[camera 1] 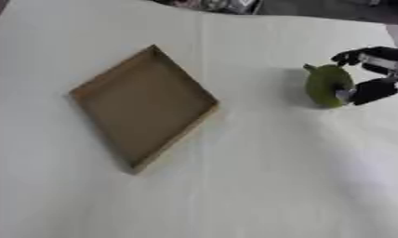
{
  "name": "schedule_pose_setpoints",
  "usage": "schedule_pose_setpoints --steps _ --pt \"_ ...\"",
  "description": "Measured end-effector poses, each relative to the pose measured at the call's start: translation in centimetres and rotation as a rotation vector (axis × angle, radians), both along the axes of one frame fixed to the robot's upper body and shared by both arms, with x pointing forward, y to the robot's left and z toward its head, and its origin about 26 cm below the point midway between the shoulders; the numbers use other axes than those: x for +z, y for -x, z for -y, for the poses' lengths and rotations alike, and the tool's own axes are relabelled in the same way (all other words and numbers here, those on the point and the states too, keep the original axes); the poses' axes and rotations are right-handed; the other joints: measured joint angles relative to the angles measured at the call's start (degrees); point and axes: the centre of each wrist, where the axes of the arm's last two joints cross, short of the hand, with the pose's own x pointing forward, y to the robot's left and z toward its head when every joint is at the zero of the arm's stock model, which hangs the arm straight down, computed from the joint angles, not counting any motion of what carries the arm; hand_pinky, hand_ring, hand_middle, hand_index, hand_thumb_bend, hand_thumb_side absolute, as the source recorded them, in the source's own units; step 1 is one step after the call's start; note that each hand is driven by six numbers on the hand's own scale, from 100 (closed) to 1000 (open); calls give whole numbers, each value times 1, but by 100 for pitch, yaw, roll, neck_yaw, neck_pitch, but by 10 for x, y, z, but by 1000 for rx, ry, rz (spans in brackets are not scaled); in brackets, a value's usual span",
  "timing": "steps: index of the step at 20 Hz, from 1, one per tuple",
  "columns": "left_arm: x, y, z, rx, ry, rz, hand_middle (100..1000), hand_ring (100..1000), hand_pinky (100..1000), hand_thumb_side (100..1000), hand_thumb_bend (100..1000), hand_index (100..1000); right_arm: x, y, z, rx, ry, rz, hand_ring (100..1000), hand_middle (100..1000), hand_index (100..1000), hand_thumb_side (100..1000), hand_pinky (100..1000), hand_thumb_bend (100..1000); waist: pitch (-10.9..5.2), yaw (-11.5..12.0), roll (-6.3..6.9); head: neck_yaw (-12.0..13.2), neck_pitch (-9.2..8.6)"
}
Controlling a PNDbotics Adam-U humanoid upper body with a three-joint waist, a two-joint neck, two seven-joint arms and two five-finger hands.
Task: Pick up objects on the table and place them in the box.
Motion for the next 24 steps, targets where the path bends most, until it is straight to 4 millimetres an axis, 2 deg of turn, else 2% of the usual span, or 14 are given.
schedule_pose_setpoints --steps 6,10,13,15,21,24 --pt "0 -1 1 -9 -1 0 648 696 632 597 100 813 -4 -5 1 9 23 -23 952 865 977 390 936 100 4 4 1 0 -1" --pt "1 -1 1 -14 -2 2 647 695 631 597 100 813 -5 -7 -2 23 38 -34 915 757 869 386 914 100 4 7 1 0 -1" --pt "1 -1 2 -15 -3 0 645 694 631 597 100 813 -4 -8 -4 30 31 -14 853 628 766 377 870 100 4 7 1 1 -1" --pt "1 -1 2 -15 -3 0 644 693 631 597 100 812 -3 -7 -6 30 23 23 815 594 723 355 843 100 4 7 1 4 -1" --pt "1 -1 2 -16 -4 0 642 691 631 597 100 812 0 -3 -13 45 9 169 745 558 691 299 792 100 4 7 1 15 -1" --pt "1 -1 2 -18 -4 0 641 690 631 597 100 812 1 2 -21 90 12 247 722 600 719 292 762 100 4 7 1 21 0"
